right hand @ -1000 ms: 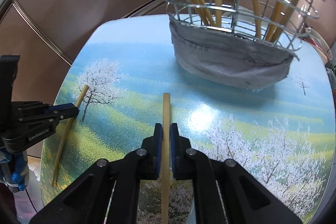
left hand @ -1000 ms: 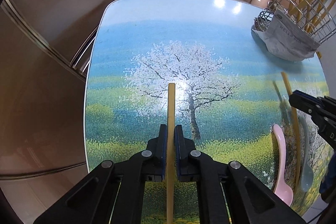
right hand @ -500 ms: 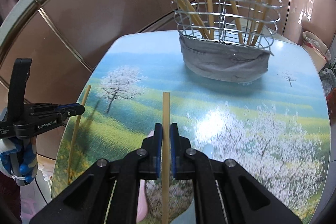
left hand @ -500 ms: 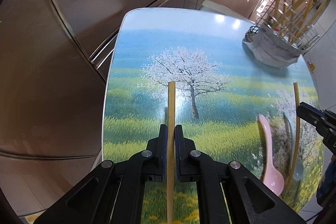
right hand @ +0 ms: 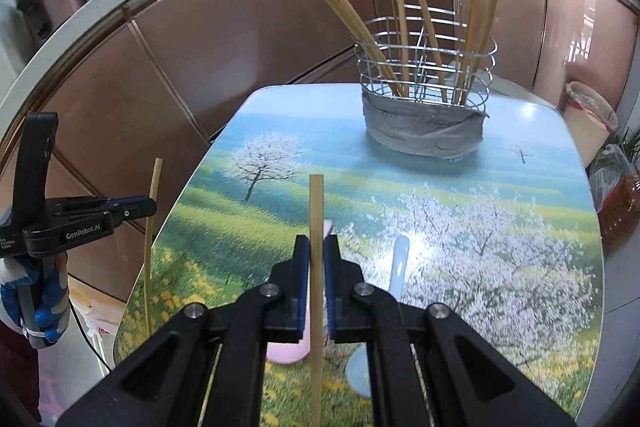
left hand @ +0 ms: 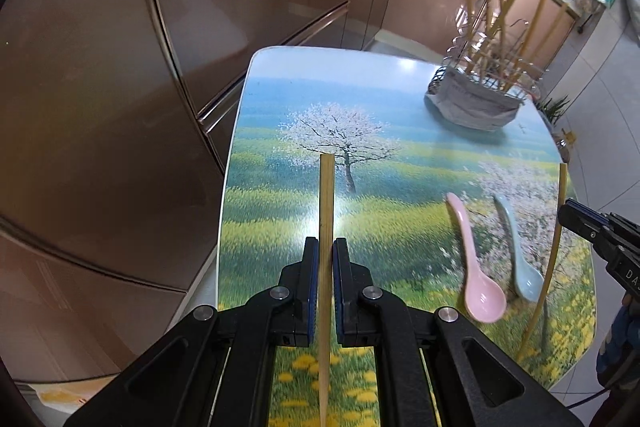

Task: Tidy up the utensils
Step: 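Lift the left tool's chopstick toward the wire holder while the right tool carries its chopstick there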

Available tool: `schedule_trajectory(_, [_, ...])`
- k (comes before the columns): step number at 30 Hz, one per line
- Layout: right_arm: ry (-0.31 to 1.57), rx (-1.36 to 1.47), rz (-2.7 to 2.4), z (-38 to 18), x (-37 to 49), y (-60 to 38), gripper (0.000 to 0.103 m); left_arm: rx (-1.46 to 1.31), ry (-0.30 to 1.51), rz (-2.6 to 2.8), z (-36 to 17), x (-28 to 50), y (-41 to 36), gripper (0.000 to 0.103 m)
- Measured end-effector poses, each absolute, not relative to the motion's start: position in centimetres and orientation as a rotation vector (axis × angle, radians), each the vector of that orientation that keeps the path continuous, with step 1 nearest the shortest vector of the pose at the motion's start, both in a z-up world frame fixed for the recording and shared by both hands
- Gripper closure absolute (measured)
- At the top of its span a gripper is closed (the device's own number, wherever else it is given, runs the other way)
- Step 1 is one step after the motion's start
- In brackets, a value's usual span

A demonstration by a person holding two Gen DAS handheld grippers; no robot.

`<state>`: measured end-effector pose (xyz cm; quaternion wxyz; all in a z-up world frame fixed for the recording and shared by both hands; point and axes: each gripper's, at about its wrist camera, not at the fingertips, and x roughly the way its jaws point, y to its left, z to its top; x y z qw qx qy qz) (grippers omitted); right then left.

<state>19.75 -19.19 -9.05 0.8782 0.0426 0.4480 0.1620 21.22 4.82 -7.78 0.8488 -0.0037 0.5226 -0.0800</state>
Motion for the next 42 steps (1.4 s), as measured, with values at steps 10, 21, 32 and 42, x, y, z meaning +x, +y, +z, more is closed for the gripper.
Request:
schedule_trajectory(10, [0.837,0.081,0.347,-5.6,15.2,-18.9,0.096,-0.018,1.029,-0.187,-5.0,17.1,4.7,0.097])
schedule_trajectory(21, [0.707,0.056,0.358,0.0,12.8,-18.7,0.097,-0.031,0.925,-0.212,-0.2,14.9,3.9,0.097])
schedule_trajectory(32, [0.608,0.021,0.338,6.9,15.3,-19.8,0.097,-0.049,0.817,-0.257,6.7,17.6,0.6,0.097])
schedule_trajectory(42, [0.535,0.000,0.260,13.1,23.8,-22.7,0.097,-0.109,0.693,-0.352,13.0,25.2,-5.4,0.097])
